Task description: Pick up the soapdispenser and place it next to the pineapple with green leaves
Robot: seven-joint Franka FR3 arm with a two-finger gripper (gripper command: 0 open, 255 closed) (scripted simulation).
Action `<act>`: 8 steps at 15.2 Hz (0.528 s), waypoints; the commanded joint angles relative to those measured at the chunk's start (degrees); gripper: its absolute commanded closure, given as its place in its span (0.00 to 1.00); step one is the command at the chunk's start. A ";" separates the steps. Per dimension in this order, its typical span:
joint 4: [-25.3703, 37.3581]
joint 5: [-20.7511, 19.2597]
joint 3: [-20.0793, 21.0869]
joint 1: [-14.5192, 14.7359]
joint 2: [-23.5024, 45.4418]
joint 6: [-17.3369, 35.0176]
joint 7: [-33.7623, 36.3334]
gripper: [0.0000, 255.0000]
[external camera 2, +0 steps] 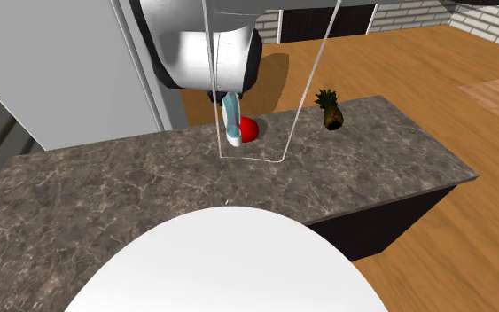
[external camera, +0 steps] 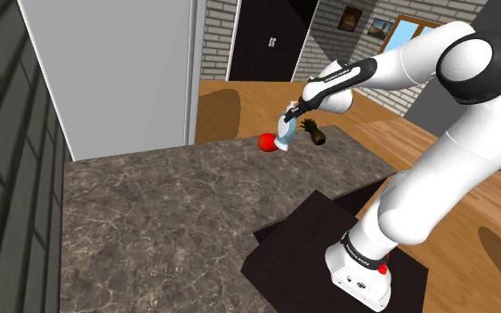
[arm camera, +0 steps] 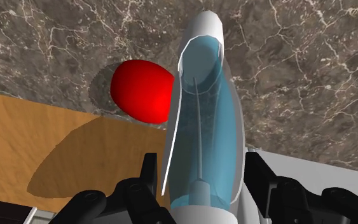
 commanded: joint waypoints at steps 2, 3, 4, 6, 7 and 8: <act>0.60 -3.61 0.54 -0.89 -2.19 -2.44 2.74 1.00; 0.89 -4.44 0.76 -1.15 -2.78 -3.25 3.39 1.00; 1.20 -5.20 0.99 -1.40 -3.36 -4.06 3.98 1.00; 1.87 -6.52 1.40 -1.84 -4.46 -5.69 5.01 1.00; 2.22 -7.09 1.61 -2.04 -4.98 -6.51 5.47 1.00; 2.58 -7.60 1.83 -2.23 -5.49 -7.33 5.88 1.00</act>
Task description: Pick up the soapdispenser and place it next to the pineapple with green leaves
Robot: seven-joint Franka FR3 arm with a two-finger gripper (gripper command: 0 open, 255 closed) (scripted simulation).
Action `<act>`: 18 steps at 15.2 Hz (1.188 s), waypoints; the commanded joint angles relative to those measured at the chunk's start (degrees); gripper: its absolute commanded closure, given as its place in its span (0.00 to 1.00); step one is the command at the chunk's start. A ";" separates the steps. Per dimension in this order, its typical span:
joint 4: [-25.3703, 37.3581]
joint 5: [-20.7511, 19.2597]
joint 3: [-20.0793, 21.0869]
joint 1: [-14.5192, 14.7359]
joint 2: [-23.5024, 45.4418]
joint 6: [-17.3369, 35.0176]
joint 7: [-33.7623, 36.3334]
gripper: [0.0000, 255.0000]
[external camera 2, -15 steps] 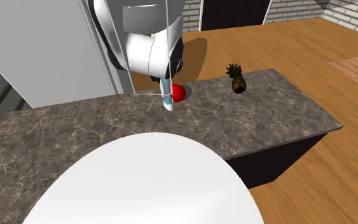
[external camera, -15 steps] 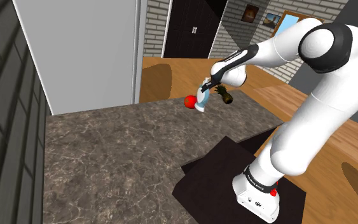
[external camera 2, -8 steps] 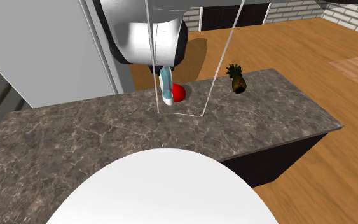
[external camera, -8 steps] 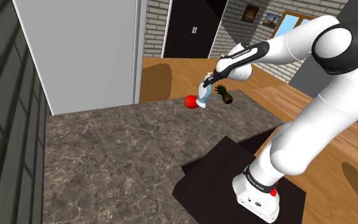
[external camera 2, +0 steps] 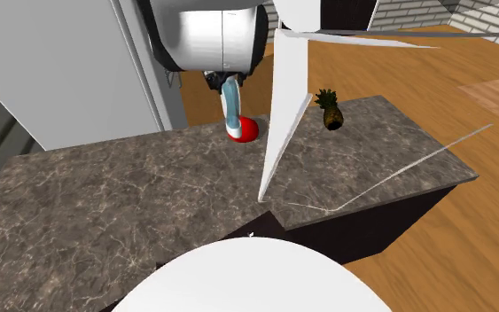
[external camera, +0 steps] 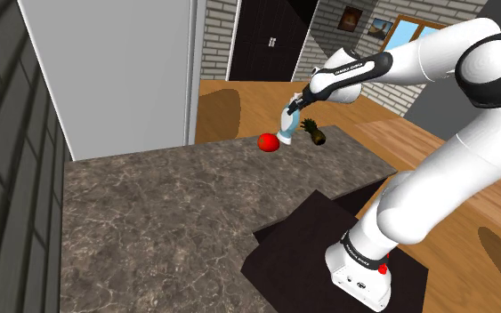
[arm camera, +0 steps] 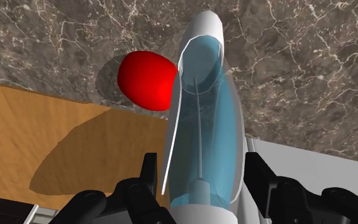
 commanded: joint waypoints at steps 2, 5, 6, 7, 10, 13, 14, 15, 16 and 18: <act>1.41 -1.60 0.72 -0.52 -1.46 -2.72 1.41 1.00; 2.66 -2.69 1.27 -0.91 -2.78 -5.18 2.30 1.00; 3.09 -3.00 1.44 -1.02 -3.19 -6.00 2.55 1.00; 3.55 -3.27 1.62 -1.13 -3.58 -6.82 2.78 1.00; 4.97 -3.97 2.09 -1.38 -4.67 -9.25 3.38 1.00; 6.50 -4.49 2.53 -1.55 -5.63 -11.67 3.85 1.00; 7.03 -4.63 2.67 -1.60 -5.91 -12.48 3.98 1.00; 7.57 -4.76 2.80 -1.64 -6.19 -13.28 4.10 1.00; 8.13 -4.87 2.94 -1.67 -6.44 -14.07 4.22 1.00; 9.27 -5.07 3.18 -1.72 -6.92 -15.66 4.41 1.00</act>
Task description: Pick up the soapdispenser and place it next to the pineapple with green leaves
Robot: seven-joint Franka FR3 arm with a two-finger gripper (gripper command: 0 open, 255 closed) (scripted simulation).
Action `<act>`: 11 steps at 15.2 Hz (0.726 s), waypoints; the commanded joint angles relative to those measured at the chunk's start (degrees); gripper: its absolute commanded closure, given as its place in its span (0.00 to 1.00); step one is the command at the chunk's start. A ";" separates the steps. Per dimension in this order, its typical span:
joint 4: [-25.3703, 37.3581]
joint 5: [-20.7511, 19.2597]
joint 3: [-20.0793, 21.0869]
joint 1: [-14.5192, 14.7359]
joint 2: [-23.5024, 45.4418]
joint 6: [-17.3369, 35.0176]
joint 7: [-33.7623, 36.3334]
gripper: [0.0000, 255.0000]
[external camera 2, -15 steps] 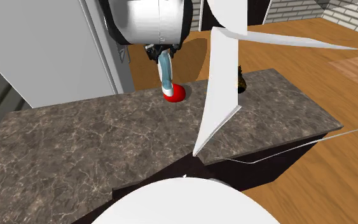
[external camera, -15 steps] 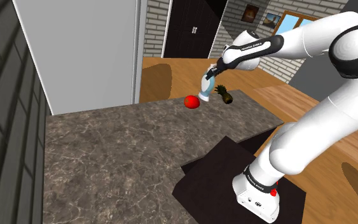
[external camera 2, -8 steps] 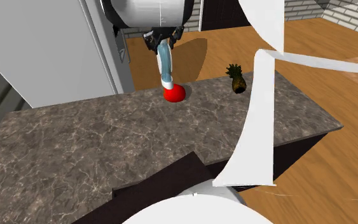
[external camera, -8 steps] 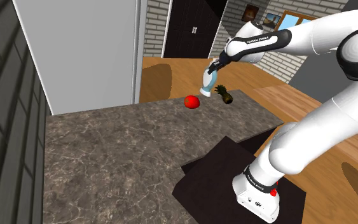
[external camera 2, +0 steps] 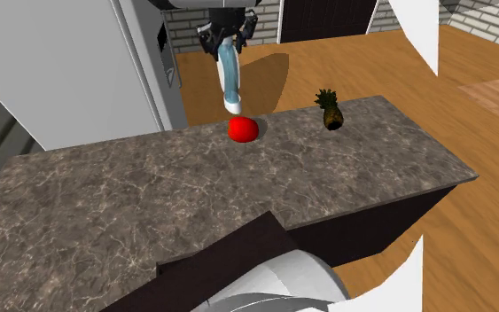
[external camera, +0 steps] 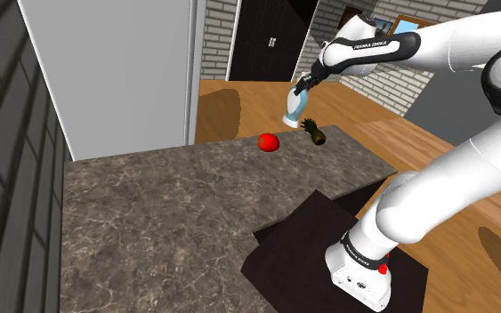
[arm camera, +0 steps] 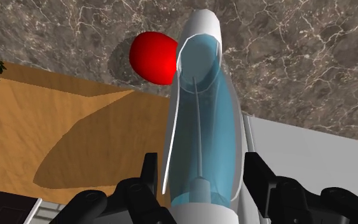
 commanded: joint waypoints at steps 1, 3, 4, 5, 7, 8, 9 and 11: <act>1.29 -0.22 0.29 -0.06 -0.54 -1.79 0.24 1.00; 2.49 1.20 -1.07 0.25 1.07 -1.42 -1.72 1.00; 3.50 2.84 -2.52 0.62 2.84 -0.75 -3.82 1.00; 4.58 4.70 -3.95 0.99 4.69 -0.15 -6.04 1.00; 6.99 9.15 -6.64 1.57 8.65 0.76 -10.90 1.00; 8.33 11.74 -7.81 1.68 10.77 1.05 -13.52 1.00; 9.77 14.52 -8.83 1.63 12.99 1.20 -16.24 1.00; 12.95 20.47 -10.18 0.81 17.66 1.07 -21.78 1.00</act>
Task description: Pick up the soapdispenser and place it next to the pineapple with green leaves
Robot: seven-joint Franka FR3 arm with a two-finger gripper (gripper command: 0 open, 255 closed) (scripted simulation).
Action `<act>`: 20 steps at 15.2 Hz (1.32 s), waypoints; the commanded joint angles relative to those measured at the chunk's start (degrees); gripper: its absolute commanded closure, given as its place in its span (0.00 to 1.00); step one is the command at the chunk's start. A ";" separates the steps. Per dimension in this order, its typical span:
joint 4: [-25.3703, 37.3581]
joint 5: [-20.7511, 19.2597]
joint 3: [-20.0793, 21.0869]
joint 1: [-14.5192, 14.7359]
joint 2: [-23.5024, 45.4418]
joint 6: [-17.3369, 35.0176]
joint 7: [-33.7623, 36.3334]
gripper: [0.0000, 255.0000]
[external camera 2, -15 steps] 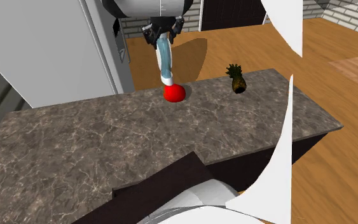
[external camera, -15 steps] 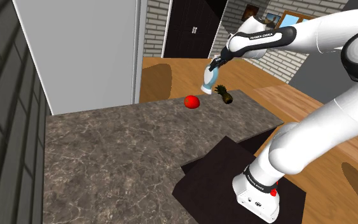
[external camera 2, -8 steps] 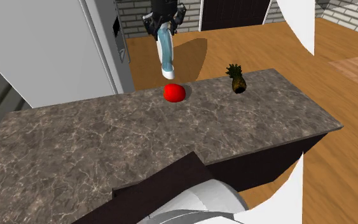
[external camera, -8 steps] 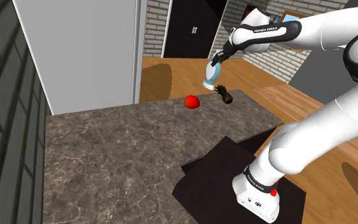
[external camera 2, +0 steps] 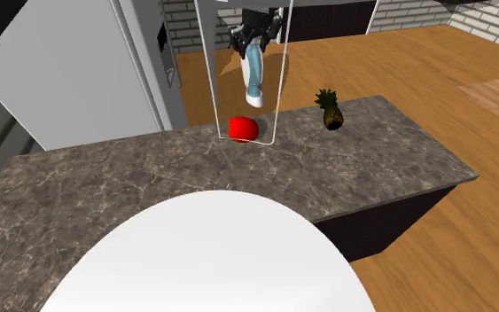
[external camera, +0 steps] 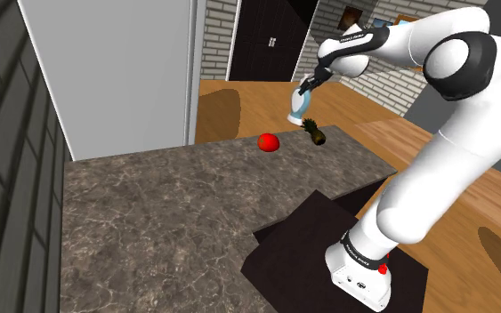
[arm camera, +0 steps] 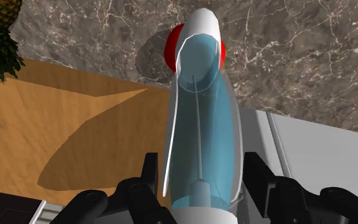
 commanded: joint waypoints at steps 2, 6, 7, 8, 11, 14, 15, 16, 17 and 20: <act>5.00 9.11 -1.21 -2.10 7.20 -0.45 -8.28 1.00; 13.15 18.74 0.29 -8.07 16.60 -2.84 -16.55 1.00; 15.38 20.61 0.87 -9.76 18.87 -3.55 -18.10 1.00; 17.69 22.26 1.54 -11.52 21.10 -4.28 -19.44 1.00; 25.16 26.28 3.38 -16.65 27.82 -6.67 -22.48 1.00; 33.66 29.04 5.15 -21.75 34.68 -9.31 -24.14 1.00; 36.80 29.73 5.70 -23.46 37.05 -10.27 -24.41 1.00; 40.14 30.33 6.22 -25.16 39.49 -11.28 -24.53 1.00; 43.72 30.83 6.72 -26.90 42.03 -12.36 -24.51 1.00; 55.89 31.67 8.10 -32.20 50.12 -16.03 -23.45 1.00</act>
